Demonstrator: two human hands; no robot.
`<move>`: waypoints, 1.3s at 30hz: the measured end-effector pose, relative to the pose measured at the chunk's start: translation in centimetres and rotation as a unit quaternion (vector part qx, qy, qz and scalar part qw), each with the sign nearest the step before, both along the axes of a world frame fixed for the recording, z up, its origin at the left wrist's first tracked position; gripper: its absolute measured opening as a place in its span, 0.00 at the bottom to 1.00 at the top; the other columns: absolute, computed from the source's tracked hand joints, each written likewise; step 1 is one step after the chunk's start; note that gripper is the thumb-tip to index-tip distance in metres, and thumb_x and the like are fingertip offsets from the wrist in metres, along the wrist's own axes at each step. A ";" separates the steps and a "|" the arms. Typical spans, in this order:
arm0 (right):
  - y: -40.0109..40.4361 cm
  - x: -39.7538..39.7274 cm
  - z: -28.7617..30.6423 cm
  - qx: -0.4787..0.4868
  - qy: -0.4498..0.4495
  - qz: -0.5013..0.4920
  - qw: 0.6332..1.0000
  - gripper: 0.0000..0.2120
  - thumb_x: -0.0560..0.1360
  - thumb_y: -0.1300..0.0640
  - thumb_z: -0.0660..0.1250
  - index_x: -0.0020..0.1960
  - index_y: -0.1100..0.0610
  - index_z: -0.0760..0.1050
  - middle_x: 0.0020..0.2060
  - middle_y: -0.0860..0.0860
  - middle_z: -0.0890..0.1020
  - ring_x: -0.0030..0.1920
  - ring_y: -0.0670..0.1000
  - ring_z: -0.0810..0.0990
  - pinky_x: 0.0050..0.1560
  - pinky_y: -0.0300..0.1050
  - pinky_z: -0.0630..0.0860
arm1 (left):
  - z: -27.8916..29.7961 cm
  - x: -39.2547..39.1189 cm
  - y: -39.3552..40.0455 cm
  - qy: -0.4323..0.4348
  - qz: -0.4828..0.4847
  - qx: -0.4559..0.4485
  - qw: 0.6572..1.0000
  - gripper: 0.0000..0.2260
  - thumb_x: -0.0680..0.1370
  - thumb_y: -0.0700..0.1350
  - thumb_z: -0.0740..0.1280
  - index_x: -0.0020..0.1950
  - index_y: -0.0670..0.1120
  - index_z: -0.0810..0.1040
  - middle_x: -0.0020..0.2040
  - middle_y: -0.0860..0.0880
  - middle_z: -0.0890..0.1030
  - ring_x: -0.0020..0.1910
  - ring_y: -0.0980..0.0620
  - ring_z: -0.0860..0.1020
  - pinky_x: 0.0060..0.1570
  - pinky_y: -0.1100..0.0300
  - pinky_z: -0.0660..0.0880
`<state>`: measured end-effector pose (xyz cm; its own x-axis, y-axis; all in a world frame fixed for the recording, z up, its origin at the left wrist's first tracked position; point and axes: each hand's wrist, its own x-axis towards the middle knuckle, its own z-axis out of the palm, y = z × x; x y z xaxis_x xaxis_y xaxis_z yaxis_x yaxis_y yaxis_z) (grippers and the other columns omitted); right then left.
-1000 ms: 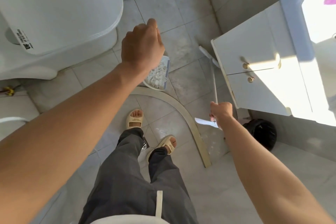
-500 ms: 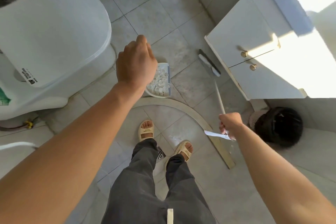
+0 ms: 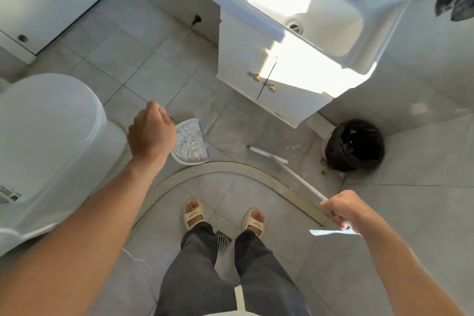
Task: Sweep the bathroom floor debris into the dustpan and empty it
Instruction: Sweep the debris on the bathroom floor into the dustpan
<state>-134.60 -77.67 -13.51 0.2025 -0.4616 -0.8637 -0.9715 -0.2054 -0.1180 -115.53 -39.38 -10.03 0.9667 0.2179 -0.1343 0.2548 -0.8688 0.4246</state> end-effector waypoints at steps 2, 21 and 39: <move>-0.7 -1.6 0.1 -0.005 -0.007 0.002 1.000 0.11 0.76 0.67 0.65 0.35 0.66 0.70 0.21 0.53 0.67 0.16 0.48 0.62 0.24 0.36 0.59 | 1.0 -0.3 -2.2 -0.003 -0.012 -0.001 1.000 0.11 0.82 0.44 0.53 0.50 0.41 0.73 0.50 0.37 0.79 0.49 0.34 0.76 0.46 0.47 0.71; -2.7 3.2 -4.2 0.001 -0.095 0.124 0.988 0.14 0.79 0.54 0.64 0.53 0.65 0.76 0.45 0.60 0.82 0.28 0.54 0.77 0.23 0.38 0.67 | 4.0 -3.9 -11.6 0.004 0.048 0.038 0.998 0.13 0.83 0.44 0.55 0.58 0.39 0.75 0.56 0.35 0.79 0.56 0.33 0.74 0.53 0.45 0.71; -12.7 -6.2 -2.9 -0.028 0.048 0.152 0.987 0.08 0.74 0.64 0.58 0.49 0.66 0.73 0.36 0.60 0.79 0.26 0.56 0.77 0.23 0.40 0.70 | 4.1 -3.5 -16.5 0.019 0.021 0.033 0.999 0.13 0.82 0.44 0.54 0.54 0.39 0.75 0.54 0.33 0.78 0.54 0.32 0.74 0.52 0.44 0.71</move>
<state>-140.83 -90.42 -16.39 0.2583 -0.4393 -0.8604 -0.8699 -0.4932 -0.0093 -118.99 -55.88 -5.89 0.9507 0.2683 -0.1555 0.3072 -0.8828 0.3553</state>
